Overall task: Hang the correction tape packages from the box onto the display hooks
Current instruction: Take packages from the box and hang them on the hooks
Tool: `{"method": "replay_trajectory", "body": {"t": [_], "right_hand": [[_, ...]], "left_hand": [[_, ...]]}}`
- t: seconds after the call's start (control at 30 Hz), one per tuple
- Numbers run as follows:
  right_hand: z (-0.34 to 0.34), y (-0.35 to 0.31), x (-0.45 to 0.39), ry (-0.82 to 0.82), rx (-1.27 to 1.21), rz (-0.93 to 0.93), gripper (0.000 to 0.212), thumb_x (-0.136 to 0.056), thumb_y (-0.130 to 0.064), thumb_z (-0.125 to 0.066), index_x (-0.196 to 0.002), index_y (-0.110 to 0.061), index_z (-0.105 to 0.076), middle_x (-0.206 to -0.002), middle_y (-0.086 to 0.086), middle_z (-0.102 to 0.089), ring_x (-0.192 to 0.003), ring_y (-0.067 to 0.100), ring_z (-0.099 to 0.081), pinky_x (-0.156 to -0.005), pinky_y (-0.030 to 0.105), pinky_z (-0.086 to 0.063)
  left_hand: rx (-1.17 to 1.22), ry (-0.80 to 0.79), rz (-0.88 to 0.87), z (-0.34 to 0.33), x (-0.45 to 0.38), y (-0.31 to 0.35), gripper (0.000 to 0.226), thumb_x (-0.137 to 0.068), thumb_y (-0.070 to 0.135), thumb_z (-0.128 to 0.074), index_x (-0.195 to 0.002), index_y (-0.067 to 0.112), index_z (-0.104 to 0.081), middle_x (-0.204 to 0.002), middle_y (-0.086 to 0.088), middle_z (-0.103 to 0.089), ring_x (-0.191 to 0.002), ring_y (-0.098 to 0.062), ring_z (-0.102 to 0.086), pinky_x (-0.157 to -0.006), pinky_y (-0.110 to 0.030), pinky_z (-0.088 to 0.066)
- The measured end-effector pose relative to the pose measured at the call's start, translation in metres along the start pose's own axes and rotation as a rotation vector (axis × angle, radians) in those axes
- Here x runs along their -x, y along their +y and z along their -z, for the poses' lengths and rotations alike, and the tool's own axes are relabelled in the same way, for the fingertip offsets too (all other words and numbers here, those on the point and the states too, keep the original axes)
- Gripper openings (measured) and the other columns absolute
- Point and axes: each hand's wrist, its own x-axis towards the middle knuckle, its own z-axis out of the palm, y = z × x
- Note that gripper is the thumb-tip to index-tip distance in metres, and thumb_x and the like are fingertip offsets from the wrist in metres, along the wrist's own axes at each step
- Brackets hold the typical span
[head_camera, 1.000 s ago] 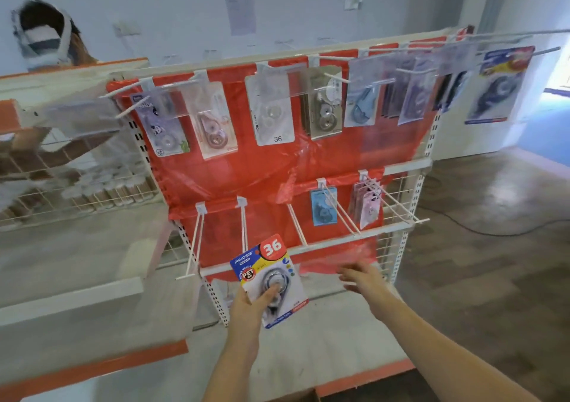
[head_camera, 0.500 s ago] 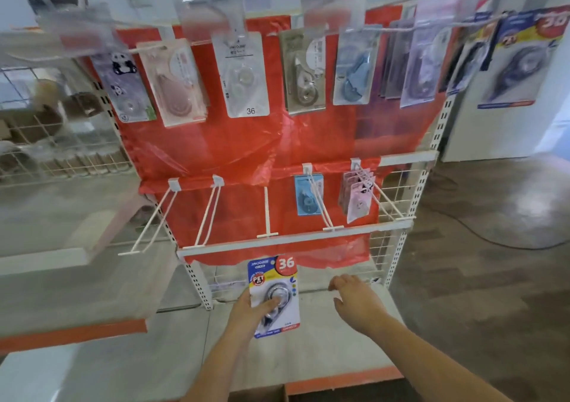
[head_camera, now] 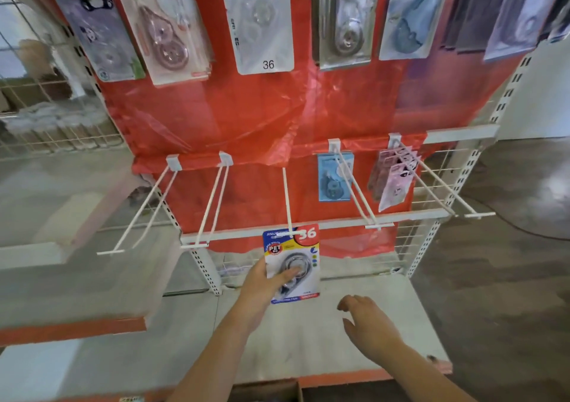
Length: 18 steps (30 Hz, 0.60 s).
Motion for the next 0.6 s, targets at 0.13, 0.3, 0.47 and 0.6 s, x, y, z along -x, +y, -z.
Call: {"method": "replay_trajectory", "body": {"t": [0.13,0.3,0.47,0.6], "right_hand": [[-0.012,-0.005,-0.009,-0.022,-0.023,-0.002,0.032,-0.095,-0.019,-0.044,-0.126,-0.024,-0.049,-0.128,-0.01,-0.053,-0.123,0.01,-0.042,-0.098,0.022,-0.038],[-0.018,-0.003,-0.014,-0.018,-0.05,-0.032,0.032,-0.095,-0.02,-0.045,-0.126,-0.026,-0.049,-0.128,-0.012,-0.053,-0.121,0.007,-0.043,-0.097,0.018,-0.036],[-0.019,-0.001,-0.022,-0.062,-0.061,-0.085,0.031,-0.096,-0.022,-0.045,-0.127,-0.027,-0.049,-0.129,-0.012,-0.053,-0.122,0.007,-0.045,-0.1,0.021,-0.038],[-0.018,0.001,-0.035,-0.089,-0.053,-0.096,0.032,-0.096,-0.02,-0.045,-0.127,-0.025,-0.05,-0.129,-0.008,-0.054,-0.12,0.01,-0.047,-0.099,0.023,-0.041]], "left_hand": [[-0.004,0.013,0.039,0.006,-0.004,-0.009,0.03,-0.077,0.007,-0.075,-0.103,0.019,-0.067,-0.092,0.005,-0.075,-0.082,-0.007,-0.07,-0.063,-0.014,-0.051],[0.005,-0.003,0.035,0.006,-0.008,-0.009,0.027,-0.079,0.014,-0.074,-0.104,0.019,-0.066,-0.093,0.004,-0.075,-0.082,-0.011,-0.072,-0.06,-0.018,-0.052],[0.018,0.007,0.045,-0.002,-0.02,-0.01,0.021,-0.08,0.019,-0.073,-0.099,0.022,-0.065,-0.088,0.01,-0.075,-0.077,-0.005,-0.071,-0.056,-0.014,-0.051],[-0.088,0.08,0.028,-0.003,-0.052,0.002,0.009,-0.087,0.015,-0.067,-0.088,0.024,-0.063,-0.08,0.009,-0.068,-0.072,-0.008,-0.065,-0.053,-0.014,-0.045]]}}
